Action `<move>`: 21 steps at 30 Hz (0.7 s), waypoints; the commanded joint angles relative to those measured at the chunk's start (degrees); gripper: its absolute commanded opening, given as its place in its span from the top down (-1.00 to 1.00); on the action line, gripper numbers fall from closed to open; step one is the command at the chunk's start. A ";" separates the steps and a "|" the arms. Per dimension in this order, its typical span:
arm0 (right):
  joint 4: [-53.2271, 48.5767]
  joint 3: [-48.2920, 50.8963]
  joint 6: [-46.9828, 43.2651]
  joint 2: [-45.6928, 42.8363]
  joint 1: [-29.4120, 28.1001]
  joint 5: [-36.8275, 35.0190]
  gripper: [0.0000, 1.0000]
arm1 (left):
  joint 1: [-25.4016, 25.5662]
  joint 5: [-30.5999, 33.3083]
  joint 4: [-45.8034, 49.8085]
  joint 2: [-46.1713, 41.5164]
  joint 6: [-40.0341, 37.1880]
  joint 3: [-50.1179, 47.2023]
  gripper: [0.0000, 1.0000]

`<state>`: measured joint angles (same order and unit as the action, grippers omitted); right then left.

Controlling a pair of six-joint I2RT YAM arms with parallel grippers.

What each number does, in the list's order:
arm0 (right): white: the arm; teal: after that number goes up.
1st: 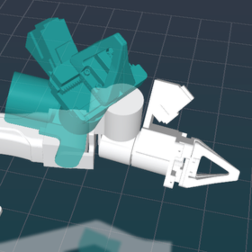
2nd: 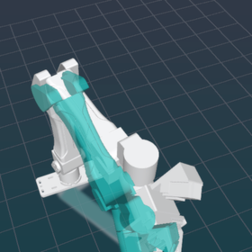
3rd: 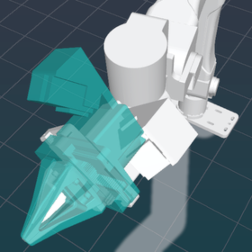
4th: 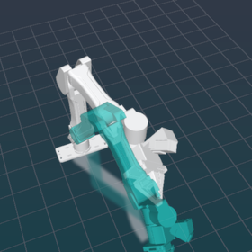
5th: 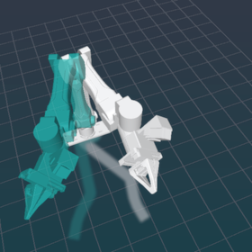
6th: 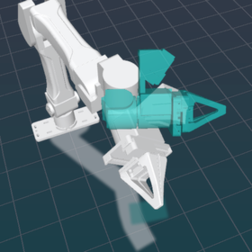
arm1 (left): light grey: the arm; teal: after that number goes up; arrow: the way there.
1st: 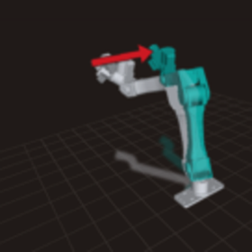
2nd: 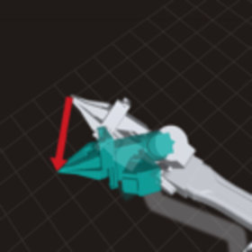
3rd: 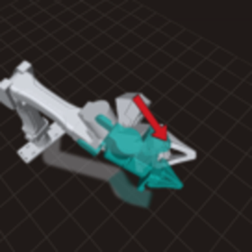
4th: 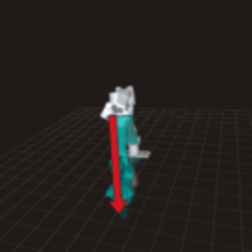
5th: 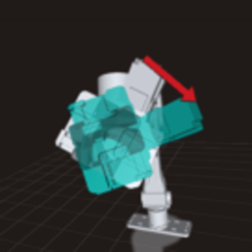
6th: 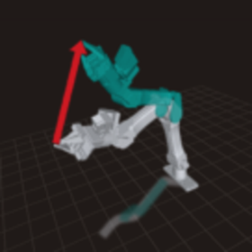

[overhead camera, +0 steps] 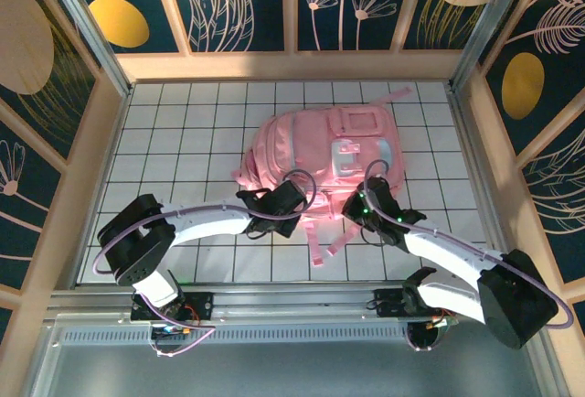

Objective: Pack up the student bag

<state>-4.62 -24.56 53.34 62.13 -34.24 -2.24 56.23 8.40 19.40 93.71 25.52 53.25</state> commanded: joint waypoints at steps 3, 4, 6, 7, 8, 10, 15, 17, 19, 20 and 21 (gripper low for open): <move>-4.86 -2.57 -4.27 -0.88 5.53 -7.58 1.00 | -1.21 1.51 6.18 -2.86 0.42 -0.87 1.00; -4.80 -2.81 -4.83 -0.71 6.56 -7.60 1.00 | -1.21 1.18 5.97 -3.20 0.56 -1.03 1.00; -4.31 -3.72 -6.28 0.40 8.23 -7.47 1.00 | -1.21 -0.45 5.03 -3.86 0.67 -1.54 1.00; -4.10 -4.40 -6.87 1.22 9.00 -7.22 1.00 | -1.21 -1.15 4.59 -4.05 0.76 -1.82 1.00; -3.83 -5.34 -7.79 2.43 9.60 -7.00 1.00 | -1.21 -1.81 4.06 -4.11 0.70 -2.15 1.00; -4.50 -7.59 -9.54 5.29 10.69 -7.63 1.00 | -1.21 -3.44 3.27 -4.11 0.67 -2.75 1.00; -5.23 -11.68 -11.44 8.08 12.87 -4.92 1.00 | -1.21 -8.23 -0.72 -4.34 1.54 -4.39 1.00; -6.74 -12.56 -10.44 6.27 12.41 -3.61 0.91 | -1.21 -9.36 -2.05 -4.07 2.16 -4.17 1.00; -8.12 -12.16 -8.83 2.68 11.40 -2.42 0.60 | -1.21 -10.53 -3.40 -4.06 2.56 -3.90 1.00; -9.02 -11.77 -7.81 0.53 10.70 -2.07 0.44 | -1.21 -11.01 -3.81 -4.06 2.65 -3.60 1.00; -10.43 -11.53 -6.41 -1.49 9.96 -2.15 0.30 | -1.20 -11.28 -3.93 -4.06 2.69 -3.27 1.00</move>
<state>-14.55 -34.06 45.60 66.70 -23.29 -1.48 55.22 0.19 14.00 90.15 27.07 50.39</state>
